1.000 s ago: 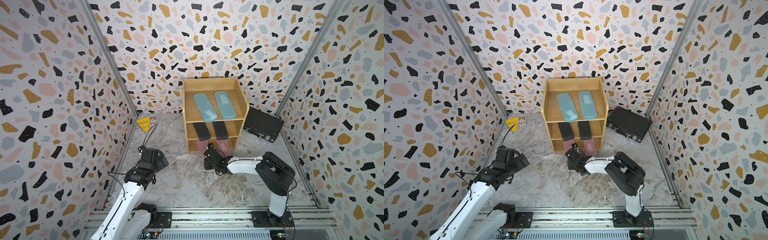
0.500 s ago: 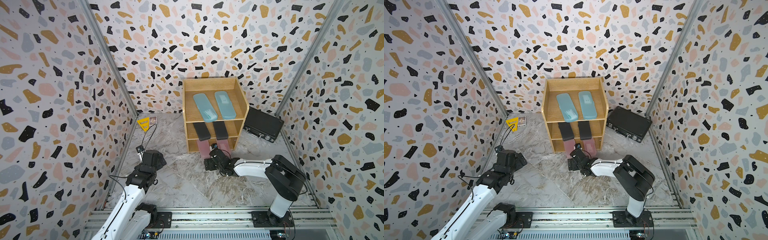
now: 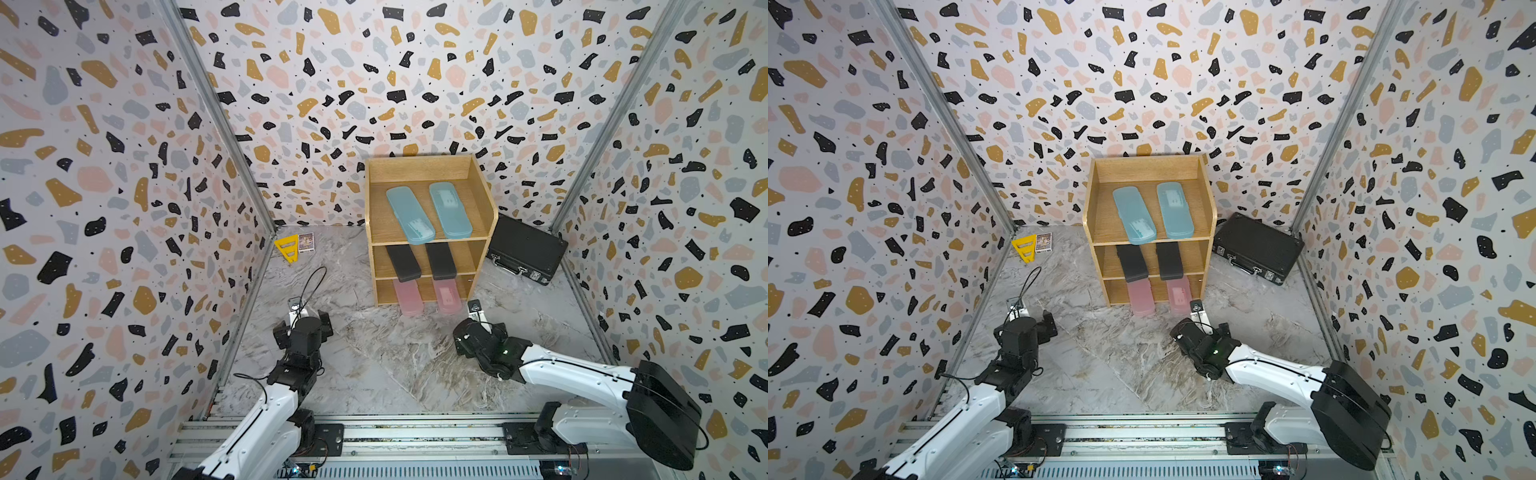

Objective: Place the pencil cases on the shelf according to color
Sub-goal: Reset both arms

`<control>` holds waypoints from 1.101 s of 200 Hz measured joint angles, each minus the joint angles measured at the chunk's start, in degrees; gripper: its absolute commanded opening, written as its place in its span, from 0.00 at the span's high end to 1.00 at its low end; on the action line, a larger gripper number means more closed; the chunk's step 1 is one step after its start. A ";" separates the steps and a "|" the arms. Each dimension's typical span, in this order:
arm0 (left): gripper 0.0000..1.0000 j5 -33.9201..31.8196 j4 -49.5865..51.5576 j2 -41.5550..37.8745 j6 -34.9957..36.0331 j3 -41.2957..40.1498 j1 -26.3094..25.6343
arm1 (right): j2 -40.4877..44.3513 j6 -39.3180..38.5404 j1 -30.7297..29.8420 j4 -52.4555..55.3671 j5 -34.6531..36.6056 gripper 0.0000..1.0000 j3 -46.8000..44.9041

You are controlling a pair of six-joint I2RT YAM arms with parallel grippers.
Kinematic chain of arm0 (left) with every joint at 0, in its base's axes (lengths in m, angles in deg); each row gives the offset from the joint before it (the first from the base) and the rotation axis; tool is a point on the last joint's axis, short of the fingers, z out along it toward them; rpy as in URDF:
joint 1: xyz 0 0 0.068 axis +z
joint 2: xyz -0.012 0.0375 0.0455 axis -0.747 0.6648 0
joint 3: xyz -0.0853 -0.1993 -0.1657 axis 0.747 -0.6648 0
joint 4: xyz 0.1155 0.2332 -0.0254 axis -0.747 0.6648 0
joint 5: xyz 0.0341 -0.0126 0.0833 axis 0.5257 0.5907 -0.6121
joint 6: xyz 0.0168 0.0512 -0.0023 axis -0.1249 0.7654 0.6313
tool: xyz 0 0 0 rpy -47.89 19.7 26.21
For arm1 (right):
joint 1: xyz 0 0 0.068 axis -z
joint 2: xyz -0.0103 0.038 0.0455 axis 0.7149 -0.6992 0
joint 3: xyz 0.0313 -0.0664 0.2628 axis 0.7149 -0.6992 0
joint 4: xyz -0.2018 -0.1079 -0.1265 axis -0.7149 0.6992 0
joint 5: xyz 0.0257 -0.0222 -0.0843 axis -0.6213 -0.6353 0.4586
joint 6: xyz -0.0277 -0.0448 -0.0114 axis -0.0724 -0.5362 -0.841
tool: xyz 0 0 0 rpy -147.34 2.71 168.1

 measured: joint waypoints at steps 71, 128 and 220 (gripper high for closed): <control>0.00 3.19 -16.17 20.59 8.31 5.27 0.00 | 13.97 -22.86 24.55 -27.87 6.14 0.00 -14.99; 0.00 6.93 -28.50 31.93 10.36 5.16 2.14 | -12.72 -31.95 37.59 -64.92 -5.05 0.00 -21.68; 0.00 10.32 -30.97 31.54 10.32 4.63 3.89 | -20.02 -32.39 45.40 -73.66 -23.34 0.00 -17.68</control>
